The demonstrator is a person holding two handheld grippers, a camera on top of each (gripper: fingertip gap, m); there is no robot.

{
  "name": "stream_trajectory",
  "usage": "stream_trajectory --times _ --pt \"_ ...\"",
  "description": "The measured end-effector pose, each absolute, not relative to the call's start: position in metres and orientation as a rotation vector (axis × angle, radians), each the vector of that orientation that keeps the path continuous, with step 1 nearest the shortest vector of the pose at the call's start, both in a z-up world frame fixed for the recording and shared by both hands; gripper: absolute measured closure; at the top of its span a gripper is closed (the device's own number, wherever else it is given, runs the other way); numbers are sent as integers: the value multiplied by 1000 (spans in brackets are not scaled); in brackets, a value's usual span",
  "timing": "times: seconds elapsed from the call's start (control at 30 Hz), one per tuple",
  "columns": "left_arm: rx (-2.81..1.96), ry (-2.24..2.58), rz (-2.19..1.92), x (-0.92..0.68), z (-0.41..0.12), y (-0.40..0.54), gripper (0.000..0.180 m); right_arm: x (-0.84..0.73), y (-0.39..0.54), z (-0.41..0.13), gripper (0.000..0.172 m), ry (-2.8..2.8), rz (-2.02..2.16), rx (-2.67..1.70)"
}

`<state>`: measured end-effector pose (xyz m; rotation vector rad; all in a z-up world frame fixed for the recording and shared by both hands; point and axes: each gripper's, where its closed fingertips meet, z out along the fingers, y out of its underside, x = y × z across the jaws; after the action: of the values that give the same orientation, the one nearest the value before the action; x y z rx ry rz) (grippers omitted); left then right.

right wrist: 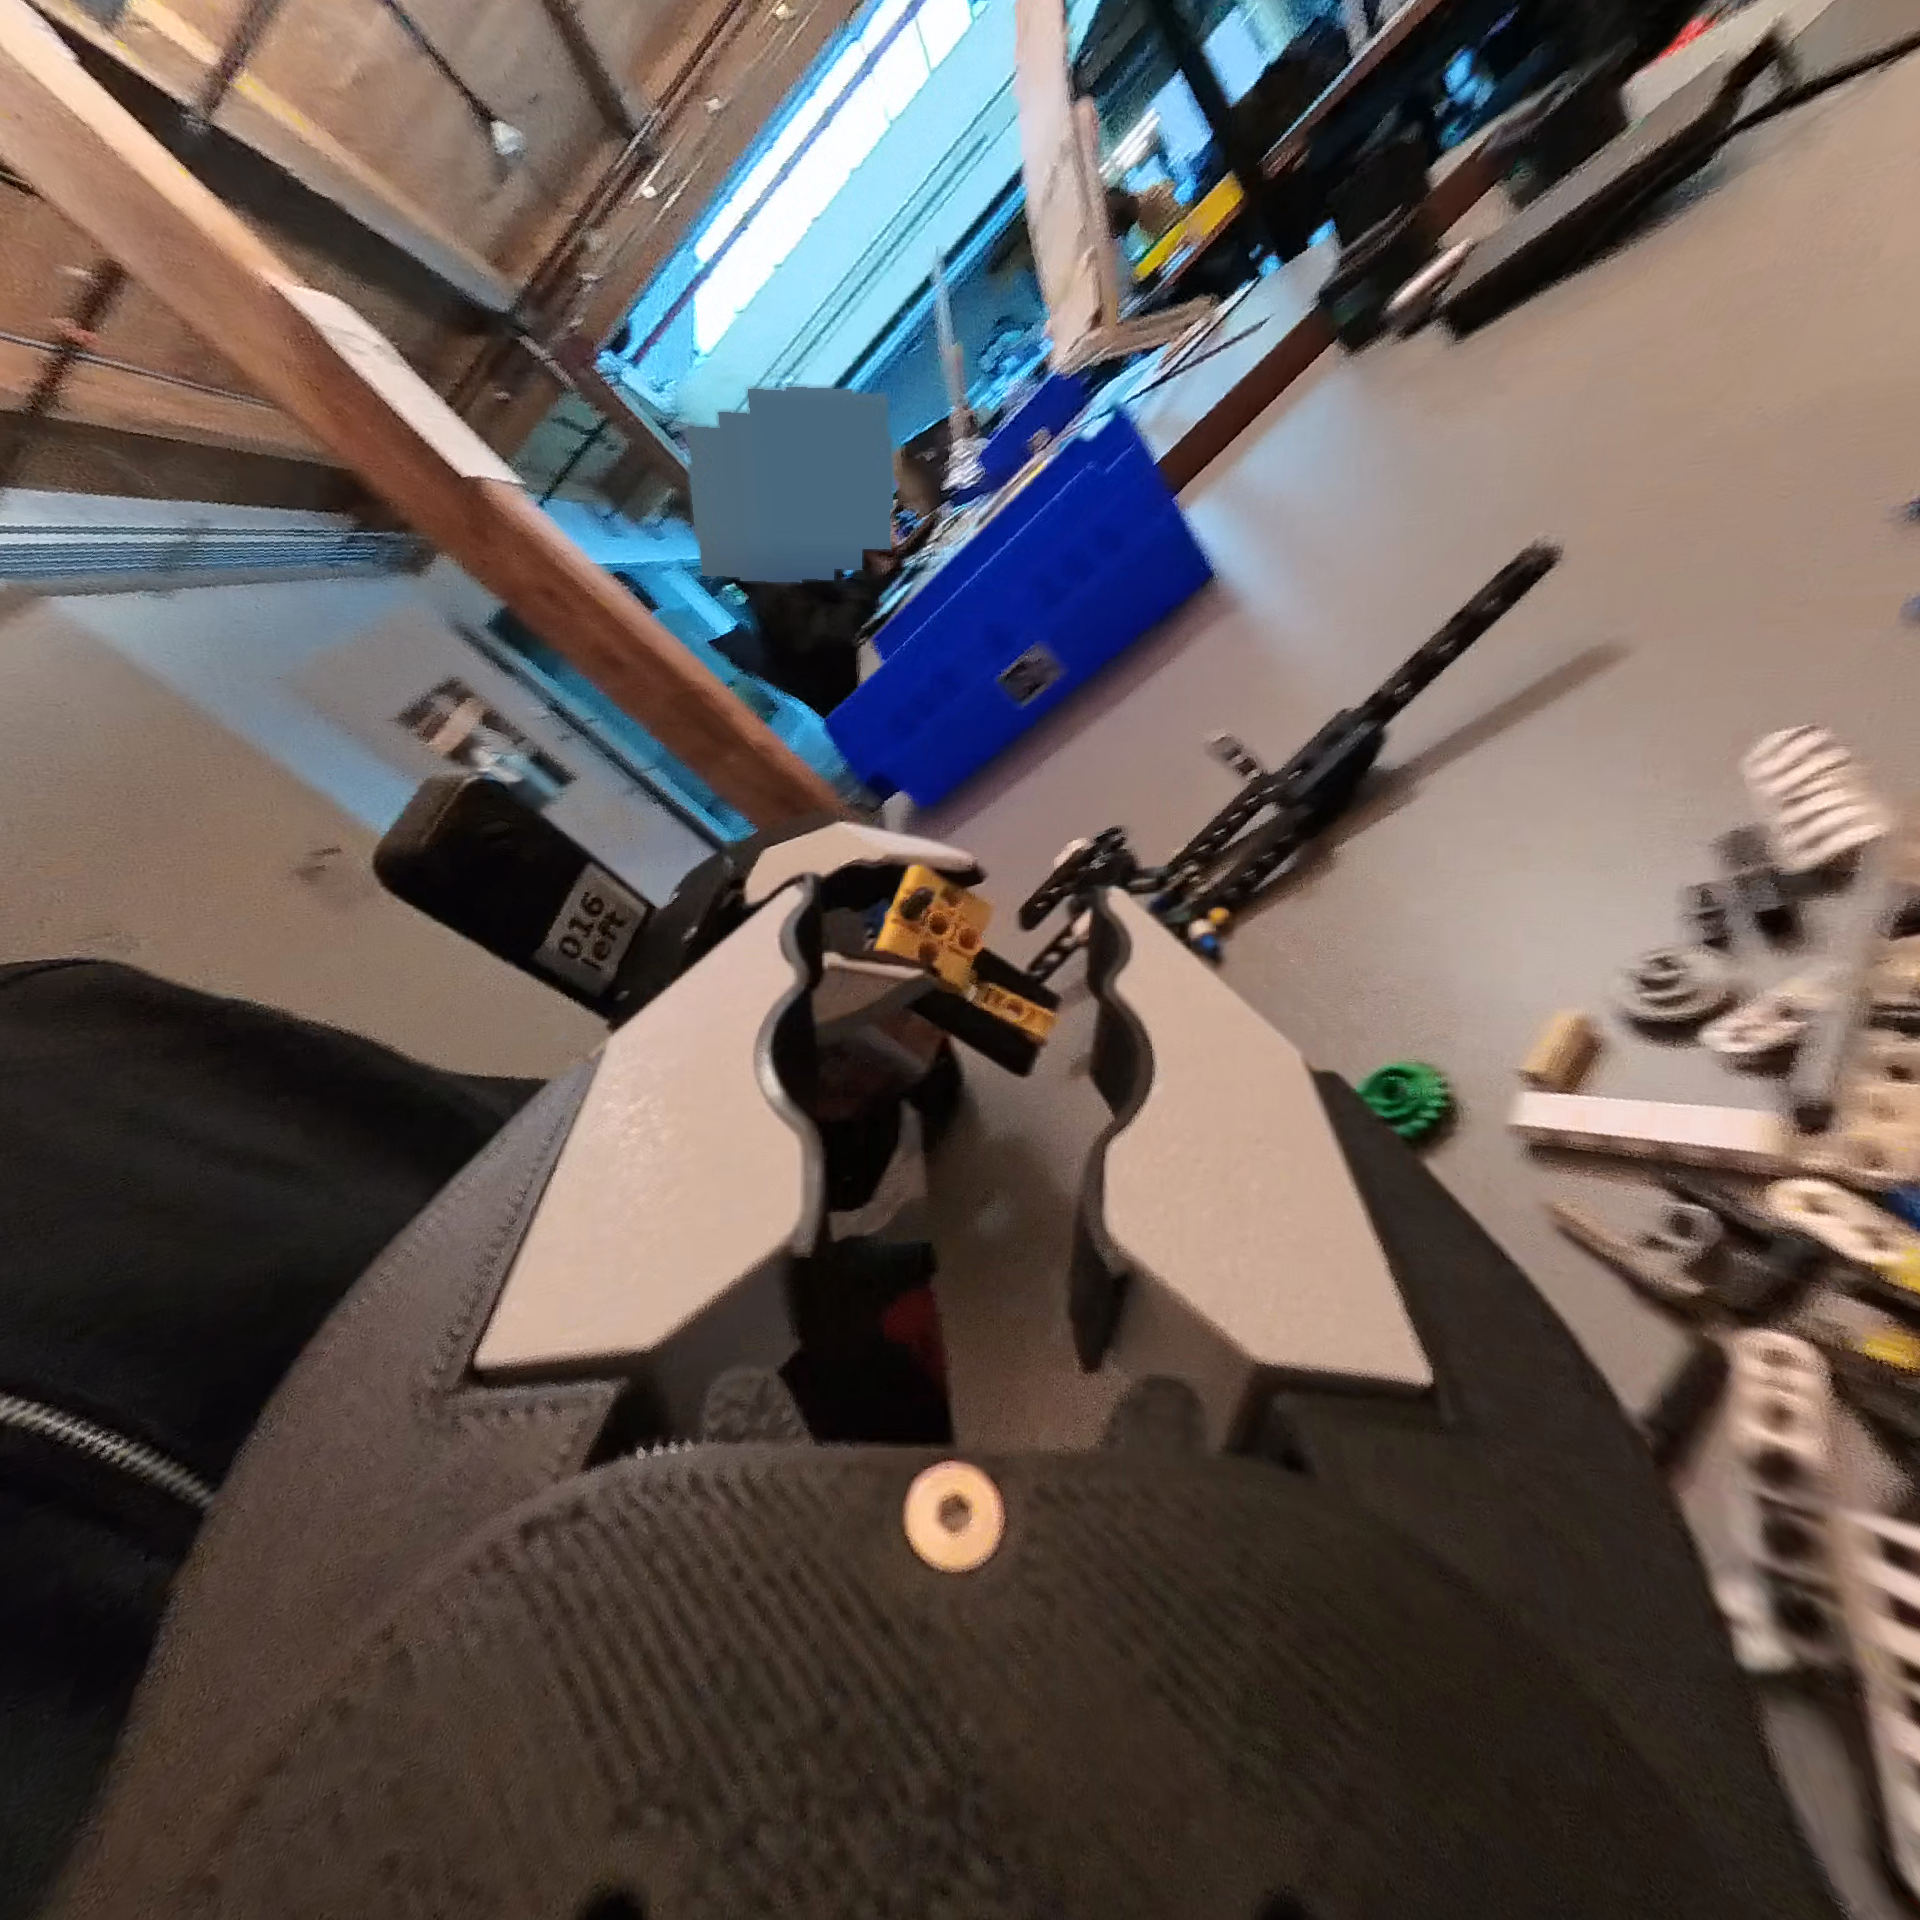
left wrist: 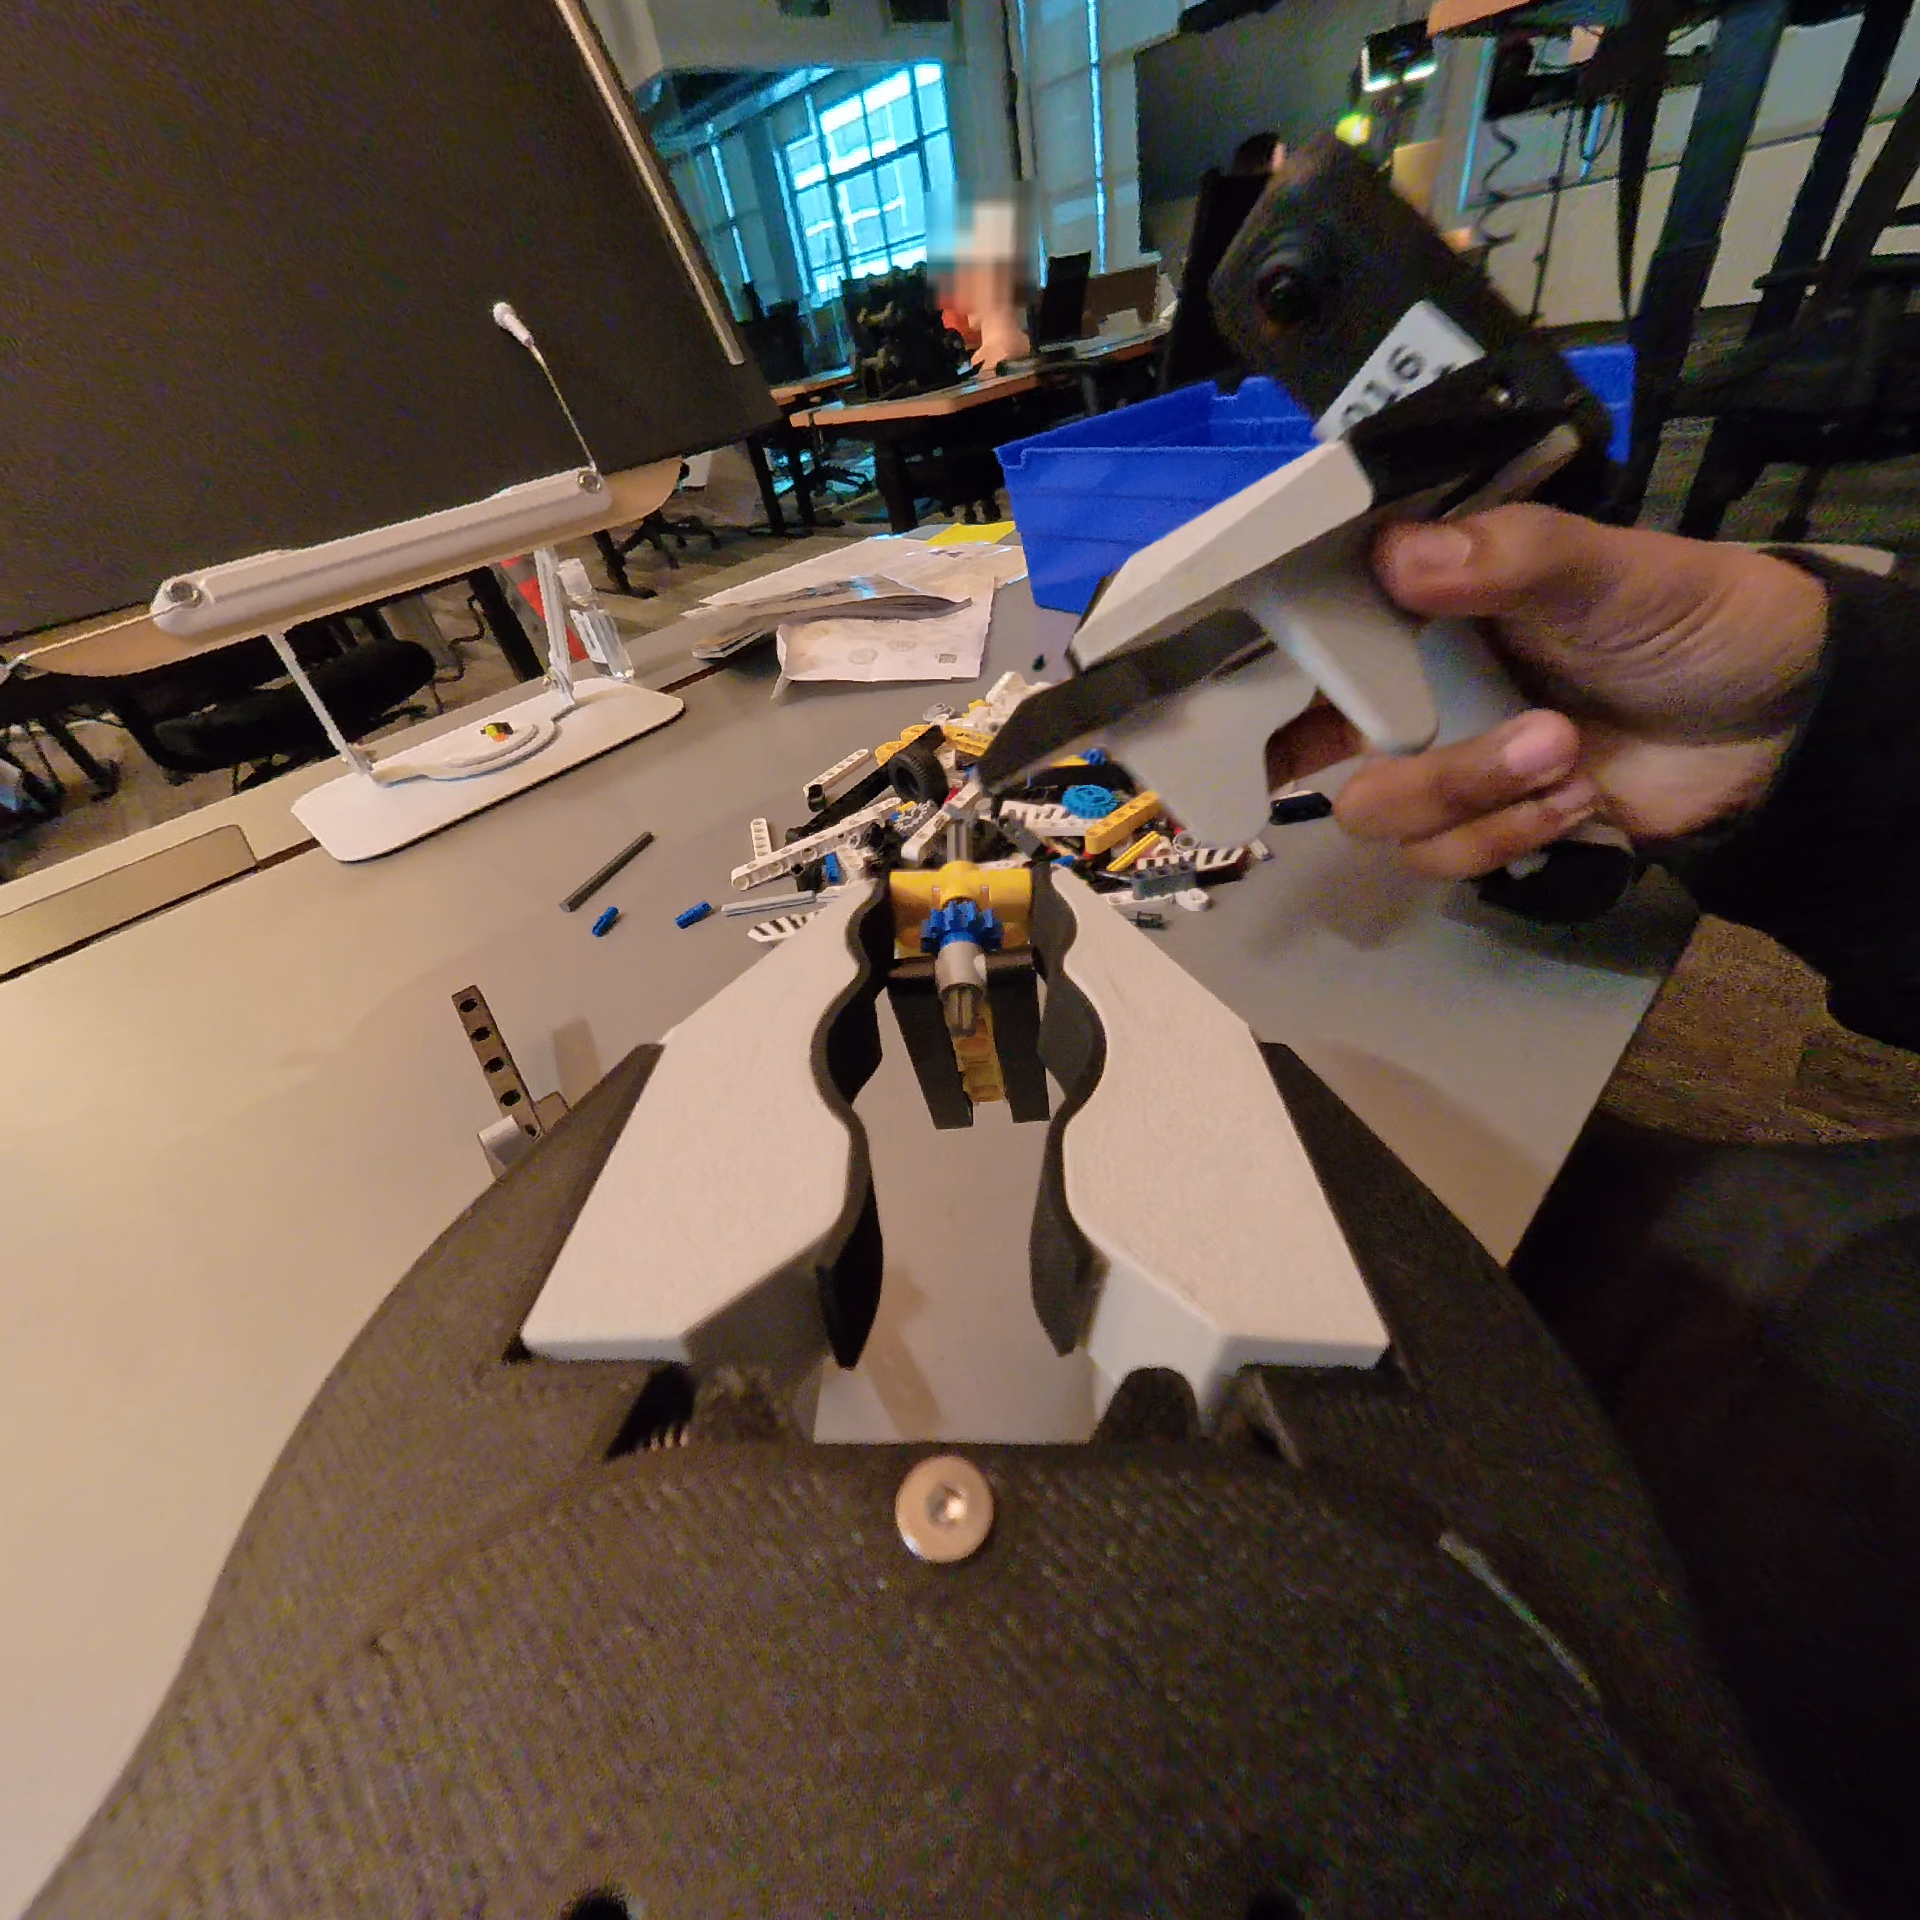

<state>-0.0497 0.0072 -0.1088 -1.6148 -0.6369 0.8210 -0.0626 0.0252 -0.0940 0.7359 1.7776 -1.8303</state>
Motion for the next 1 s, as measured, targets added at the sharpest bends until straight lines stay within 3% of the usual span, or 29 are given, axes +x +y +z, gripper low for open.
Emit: stream_trajectory --times 0.23,0.4,0.6,0.9,1.0 --pt "-1593 -465 866 -32 -101 19 156 -30 -4 -112 110 1631 -1585 668" --pt "-1604 -462 887 -33 -103 20 157 -24 -4 -105 148 1556 -1574 622" --pt "-1568 -478 899 -34 -99 16 151 -36 2 -101 150 1560 -1639 663" --pt "-1599 -477 888 -35 -102 19 180 -54 16 -100 150 1599 -1713 723" --pt "-1595 -496 890 -37 -102 16 180 -79 36 -101 150 1632 -1796 832"
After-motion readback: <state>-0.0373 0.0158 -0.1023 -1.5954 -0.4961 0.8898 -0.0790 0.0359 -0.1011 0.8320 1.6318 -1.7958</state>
